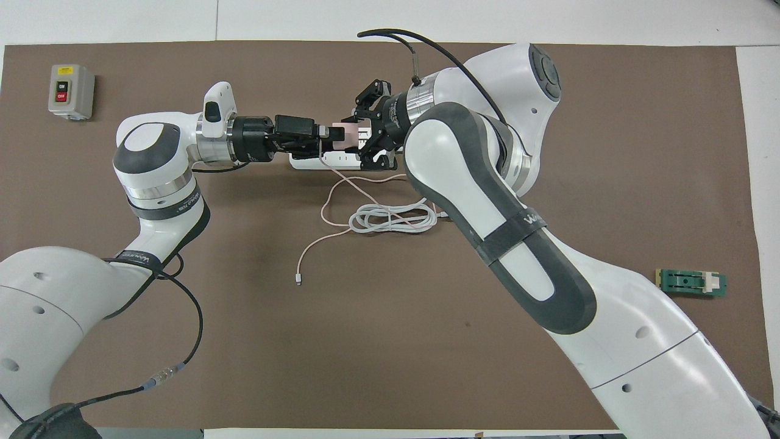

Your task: Plug charger into power strip

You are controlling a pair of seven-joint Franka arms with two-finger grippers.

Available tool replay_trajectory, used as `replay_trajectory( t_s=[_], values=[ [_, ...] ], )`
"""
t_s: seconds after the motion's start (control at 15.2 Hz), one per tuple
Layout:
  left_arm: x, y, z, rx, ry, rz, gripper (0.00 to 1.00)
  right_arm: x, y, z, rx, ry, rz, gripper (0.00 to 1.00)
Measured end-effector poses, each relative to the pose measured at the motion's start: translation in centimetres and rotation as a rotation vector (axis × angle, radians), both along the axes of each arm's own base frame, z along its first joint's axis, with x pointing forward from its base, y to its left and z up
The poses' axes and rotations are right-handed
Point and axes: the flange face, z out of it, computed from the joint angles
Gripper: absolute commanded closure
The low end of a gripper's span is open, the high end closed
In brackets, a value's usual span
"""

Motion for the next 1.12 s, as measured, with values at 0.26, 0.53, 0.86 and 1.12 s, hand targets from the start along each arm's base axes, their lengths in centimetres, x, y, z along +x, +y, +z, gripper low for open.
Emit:
replay_trajectory(
  t_s=[0.26, 0.53, 0.86, 1.12],
  values=[
    [0.1, 0.3, 0.0, 0.013, -0.043, -0.008, 1.0, 0.0, 0.1, 0.2, 0.003, 0.011, -0.009, 1.0],
    [0.2, 0.6, 0.6, 0.039, -0.066, -0.024, 1.0, -0.1, 0.3, 0.2, 0.004, 0.012, -0.008, 0.0],
    [0.6, 1.5, 1.2, 0.062, -0.087, -0.025, 1.0, 0.5, -0.9, 0.1, -0.002, 0.03, -0.047, 0.0],
    [2.2, 2.3, 4.1, 0.185, -0.161, -0.061, 1.0, 2.2, -4.9, 0.5, -0.005, 0.048, -0.079, 0.0]
  ],
)
